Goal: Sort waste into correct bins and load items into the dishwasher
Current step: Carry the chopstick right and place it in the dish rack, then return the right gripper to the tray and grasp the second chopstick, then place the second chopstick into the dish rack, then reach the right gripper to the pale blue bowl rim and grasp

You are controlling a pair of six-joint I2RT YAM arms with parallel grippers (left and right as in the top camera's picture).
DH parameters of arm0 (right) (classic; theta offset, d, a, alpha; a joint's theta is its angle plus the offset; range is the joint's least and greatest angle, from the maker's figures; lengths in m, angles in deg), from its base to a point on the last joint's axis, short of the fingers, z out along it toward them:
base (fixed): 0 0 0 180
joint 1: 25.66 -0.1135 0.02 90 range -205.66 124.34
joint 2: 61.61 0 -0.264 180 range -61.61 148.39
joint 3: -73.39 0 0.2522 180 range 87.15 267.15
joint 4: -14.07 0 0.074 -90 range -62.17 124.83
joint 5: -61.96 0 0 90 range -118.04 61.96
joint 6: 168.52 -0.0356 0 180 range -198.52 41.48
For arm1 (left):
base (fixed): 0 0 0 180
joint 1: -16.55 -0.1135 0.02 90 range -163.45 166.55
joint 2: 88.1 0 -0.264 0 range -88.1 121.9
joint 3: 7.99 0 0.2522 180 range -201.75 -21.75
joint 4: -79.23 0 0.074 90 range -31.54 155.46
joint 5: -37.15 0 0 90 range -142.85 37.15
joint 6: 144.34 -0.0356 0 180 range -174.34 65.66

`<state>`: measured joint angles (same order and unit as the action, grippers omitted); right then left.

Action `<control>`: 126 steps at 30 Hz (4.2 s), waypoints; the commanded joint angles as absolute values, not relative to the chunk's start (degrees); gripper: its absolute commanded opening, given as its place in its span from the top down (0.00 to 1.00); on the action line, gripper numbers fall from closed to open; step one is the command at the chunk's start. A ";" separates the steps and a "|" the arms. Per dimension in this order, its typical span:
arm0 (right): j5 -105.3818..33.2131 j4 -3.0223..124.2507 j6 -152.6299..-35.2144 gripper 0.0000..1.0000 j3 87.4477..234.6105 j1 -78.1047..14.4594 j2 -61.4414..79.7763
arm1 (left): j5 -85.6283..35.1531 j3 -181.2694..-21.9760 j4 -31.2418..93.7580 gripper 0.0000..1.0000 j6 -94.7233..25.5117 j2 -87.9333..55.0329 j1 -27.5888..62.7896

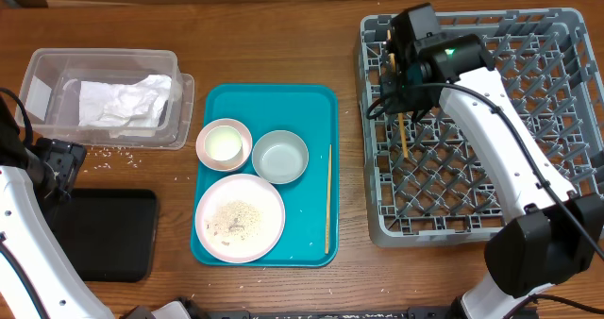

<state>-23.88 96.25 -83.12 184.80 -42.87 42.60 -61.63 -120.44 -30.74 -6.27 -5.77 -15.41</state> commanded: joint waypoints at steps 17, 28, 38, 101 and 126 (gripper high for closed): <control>-45.45 95.75 -83.47 0.66 180.73 -41.78 42.12 | -61.80 -121.23 -30.63 0.00 -5.46 -5.58 -15.31; -41.78 91.25 -106.32 0.64 166.37 -56.47 42.12 | -61.80 -121.23 -30.63 0.00 -5.46 -5.58 -15.31; -36.36 78.68 -122.27 0.64 154.92 -71.22 42.18 | -61.80 -121.23 -30.63 0.00 -5.46 -5.58 -15.31; -28.53 102.46 -84.39 0.96 192.06 -37.87 44.91 | -61.80 -121.23 -30.63 0.00 -5.44 -5.58 -15.31; -51.35 98.57 -84.50 0.48 184.71 -38.89 44.91 | -61.80 -121.23 -30.63 0.00 -5.44 -5.58 -15.31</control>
